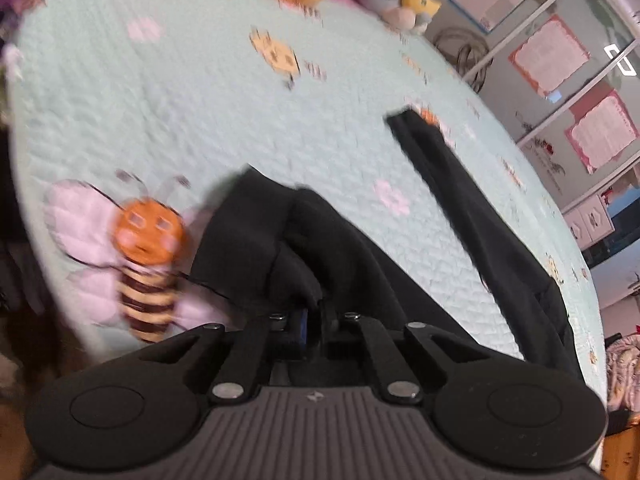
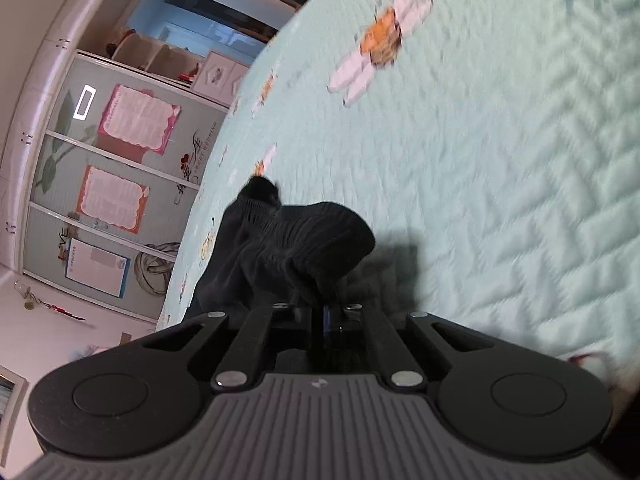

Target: Fold clothes

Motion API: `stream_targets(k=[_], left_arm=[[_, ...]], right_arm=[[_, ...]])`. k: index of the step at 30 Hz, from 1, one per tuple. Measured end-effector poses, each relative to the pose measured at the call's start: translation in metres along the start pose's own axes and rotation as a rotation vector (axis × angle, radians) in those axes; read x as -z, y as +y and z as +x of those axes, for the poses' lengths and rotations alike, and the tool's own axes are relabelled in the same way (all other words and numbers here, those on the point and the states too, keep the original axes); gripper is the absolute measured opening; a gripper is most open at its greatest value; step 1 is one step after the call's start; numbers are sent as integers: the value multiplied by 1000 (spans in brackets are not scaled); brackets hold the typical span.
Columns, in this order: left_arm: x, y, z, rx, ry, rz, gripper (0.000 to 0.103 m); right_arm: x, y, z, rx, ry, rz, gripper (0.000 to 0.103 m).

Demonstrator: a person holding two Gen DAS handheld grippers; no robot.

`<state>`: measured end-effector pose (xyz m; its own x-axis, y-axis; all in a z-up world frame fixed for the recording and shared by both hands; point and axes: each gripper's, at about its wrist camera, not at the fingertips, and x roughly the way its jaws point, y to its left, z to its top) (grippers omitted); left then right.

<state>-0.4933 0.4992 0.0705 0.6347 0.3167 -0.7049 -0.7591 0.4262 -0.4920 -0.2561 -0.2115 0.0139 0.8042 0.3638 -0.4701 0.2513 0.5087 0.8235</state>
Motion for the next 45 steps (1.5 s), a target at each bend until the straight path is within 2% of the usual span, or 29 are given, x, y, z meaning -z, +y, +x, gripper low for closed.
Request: stream_targets(k=[2,4,7,8,9,10,12,14,16,17,18,19,23,28,31,35,39,42,43,44,45], left_arm=[[-3,11,-15,12,-26,-1,3],[-7,22,-21,15,-18,-14,4],[-10,34,-27,-21,-27,-48,6],[-11,36,-29,-31,-29,-64,11],[-14,38,-32,-32,-35,-77,18],[-16,38,-36,-28,-48,-85,23],[-22,32,-44,-5,-69,-78,41],[-26,17,-49,20,-88,-43,48],[-27,-5,-43,51,-90,2,54],[-28,-16,-38,69,-88,25,57],[-27,-29,-32,91,-78,40,57],[-26,-42,-20,113,-56,50,57],[-18,-101,35,175,46,98,57],[-19,-166,112,201,150,134,57],[-23,-194,155,170,170,153,58],[-32,-216,203,121,179,168,58],[-41,-221,243,84,193,135,61],[-47,-216,259,107,160,81,68],[-49,-215,261,122,145,72,67],[-51,-214,262,124,135,73,61],[-51,-212,260,124,124,81,31]], right_arm=[[-3,2,-9,2,-12,-23,2],[-6,4,-18,4,-23,-46,2],[-8,1,-21,12,-14,-36,5],[-8,-1,-20,35,-4,-9,15],[-8,-2,-22,67,-10,8,19],[-9,-1,-28,110,-35,9,20],[-12,8,-43,168,-102,-14,20],[-15,22,-61,153,-163,-63,23],[-14,43,-72,101,-201,-140,29],[-9,52,-69,77,-186,-164,37],[-3,59,-63,54,-162,-184,44],[4,66,-57,31,-138,-203,46],[30,96,-34,-61,-42,-281,48],[79,104,7,-79,150,-300,48],[102,106,19,-75,225,-326,48],[108,97,28,-43,265,-319,48],[102,89,37,-8,267,-297,48],[101,85,40,1,273,-293,48],[103,87,42,7,274,-297,48],[104,88,44,14,274,-301,48],[105,88,45,22,274,-304,48]])
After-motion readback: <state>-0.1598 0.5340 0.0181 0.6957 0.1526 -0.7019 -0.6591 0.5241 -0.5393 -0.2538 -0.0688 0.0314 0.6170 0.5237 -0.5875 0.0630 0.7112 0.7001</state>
